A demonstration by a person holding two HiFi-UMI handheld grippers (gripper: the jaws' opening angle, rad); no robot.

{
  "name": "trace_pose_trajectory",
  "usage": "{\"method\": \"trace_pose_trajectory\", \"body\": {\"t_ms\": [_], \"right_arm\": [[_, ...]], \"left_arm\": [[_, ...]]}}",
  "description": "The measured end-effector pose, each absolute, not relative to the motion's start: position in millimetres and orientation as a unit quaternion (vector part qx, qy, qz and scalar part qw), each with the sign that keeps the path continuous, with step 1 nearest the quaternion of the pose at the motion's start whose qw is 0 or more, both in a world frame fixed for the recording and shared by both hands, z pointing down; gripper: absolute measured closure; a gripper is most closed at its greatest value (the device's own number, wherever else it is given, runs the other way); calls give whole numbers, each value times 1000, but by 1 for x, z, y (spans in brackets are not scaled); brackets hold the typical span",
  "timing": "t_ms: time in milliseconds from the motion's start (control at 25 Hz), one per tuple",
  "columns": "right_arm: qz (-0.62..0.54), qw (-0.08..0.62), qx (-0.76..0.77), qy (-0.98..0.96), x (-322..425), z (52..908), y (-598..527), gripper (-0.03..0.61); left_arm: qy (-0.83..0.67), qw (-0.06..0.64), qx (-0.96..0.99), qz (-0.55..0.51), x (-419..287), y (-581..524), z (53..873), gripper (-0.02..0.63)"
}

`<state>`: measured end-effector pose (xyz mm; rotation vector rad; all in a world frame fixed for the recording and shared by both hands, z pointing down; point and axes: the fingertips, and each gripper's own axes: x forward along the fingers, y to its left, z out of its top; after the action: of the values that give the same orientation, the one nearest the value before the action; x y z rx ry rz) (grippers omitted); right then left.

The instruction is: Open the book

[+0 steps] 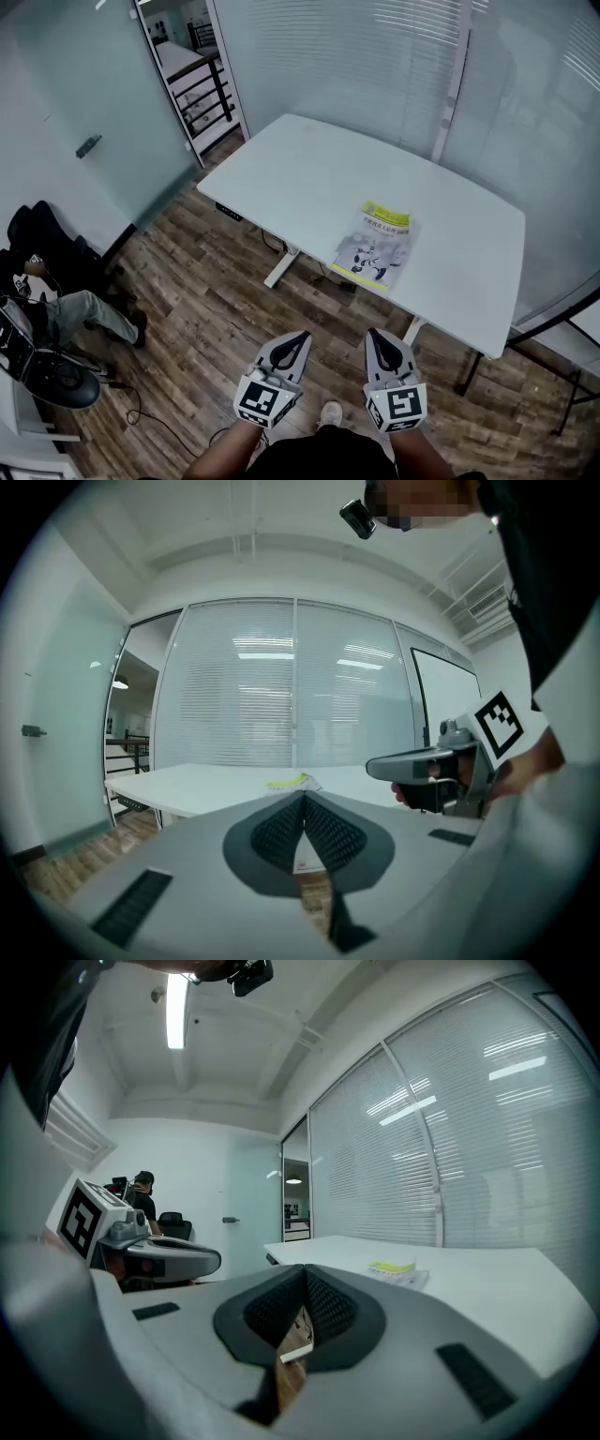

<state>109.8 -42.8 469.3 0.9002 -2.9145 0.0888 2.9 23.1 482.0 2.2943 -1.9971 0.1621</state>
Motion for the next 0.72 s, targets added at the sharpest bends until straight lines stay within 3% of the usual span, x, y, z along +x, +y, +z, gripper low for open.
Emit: {"method": "trace_pose_trajectory", "body": {"t_ms": [720], "right_arm": [[58, 36, 278, -958, 86, 484, -93, 574]], "left_arm": [[-682, 35, 730, 35, -13, -40, 480, 600]]}}
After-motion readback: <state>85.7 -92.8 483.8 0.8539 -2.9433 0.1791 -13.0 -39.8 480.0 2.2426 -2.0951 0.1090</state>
